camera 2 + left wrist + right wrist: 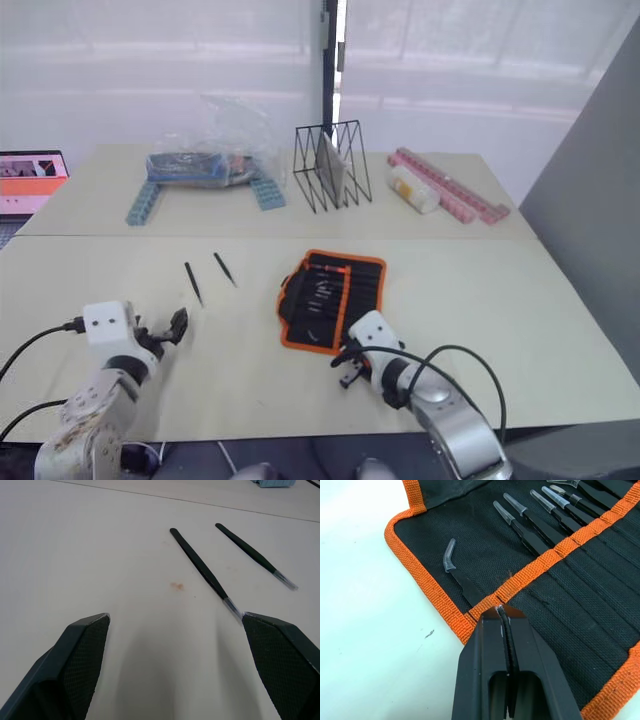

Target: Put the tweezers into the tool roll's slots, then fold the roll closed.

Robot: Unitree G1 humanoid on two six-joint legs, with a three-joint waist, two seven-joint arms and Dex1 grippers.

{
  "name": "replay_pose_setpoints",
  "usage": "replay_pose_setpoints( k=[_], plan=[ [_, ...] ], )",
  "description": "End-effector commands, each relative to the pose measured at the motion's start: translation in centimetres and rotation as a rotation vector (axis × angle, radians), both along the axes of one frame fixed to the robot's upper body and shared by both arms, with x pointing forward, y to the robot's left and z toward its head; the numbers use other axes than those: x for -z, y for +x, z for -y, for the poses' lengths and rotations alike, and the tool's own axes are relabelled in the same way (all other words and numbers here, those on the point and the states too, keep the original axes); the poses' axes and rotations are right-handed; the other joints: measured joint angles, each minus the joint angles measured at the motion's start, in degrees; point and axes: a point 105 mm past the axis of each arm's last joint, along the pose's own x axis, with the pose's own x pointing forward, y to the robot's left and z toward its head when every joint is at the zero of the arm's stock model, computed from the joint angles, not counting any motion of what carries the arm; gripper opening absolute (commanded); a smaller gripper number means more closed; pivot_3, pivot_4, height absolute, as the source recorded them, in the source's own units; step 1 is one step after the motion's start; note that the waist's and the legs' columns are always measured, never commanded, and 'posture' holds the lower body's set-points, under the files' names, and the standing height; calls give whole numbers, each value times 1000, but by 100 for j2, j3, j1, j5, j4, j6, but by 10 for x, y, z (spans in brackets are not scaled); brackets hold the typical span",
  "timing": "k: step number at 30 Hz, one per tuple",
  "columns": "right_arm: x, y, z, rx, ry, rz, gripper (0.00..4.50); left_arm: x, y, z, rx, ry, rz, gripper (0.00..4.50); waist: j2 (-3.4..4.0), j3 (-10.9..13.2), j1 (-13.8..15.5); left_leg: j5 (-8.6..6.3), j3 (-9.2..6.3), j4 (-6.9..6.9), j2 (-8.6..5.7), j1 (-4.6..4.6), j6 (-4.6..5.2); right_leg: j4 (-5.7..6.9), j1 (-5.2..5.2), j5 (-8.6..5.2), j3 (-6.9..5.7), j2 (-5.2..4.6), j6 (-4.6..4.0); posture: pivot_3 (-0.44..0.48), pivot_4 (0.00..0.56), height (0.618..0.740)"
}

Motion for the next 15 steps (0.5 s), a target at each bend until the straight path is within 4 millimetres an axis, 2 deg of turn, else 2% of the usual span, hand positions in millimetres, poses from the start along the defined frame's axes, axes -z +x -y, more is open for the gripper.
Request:
replay_pose_setpoints(
  k=[1, 9, 15],
  plan=[
    [37, -18, 3, 18, -42, -175, 0, -3, 9, 2, -9, 17, 2, 4478, -1, -1, 3, 0, 0, 0, 0, 0, 0, 0, 0, 0, 0, 0, 0, 0, 150, 737],
    [36, -16, 5, 35, -45, -168, 0, 13, 30, 12, -6, 30, -68, 4478, 7, -8, 46, 2, -1, -1, 0, 1, -5, -1, 0, 0, -1, -1, 0, 0, 150, 737],
    [36, -13, 4, 36, -41, -161, 0, 24, 45, 3, -74, 56, -119, 4478, 36, -20, 77, 7, 0, -1, 0, 8, -11, -2, 9, 0, -2, -1, 0, 0, 150, 737]
  ],
)
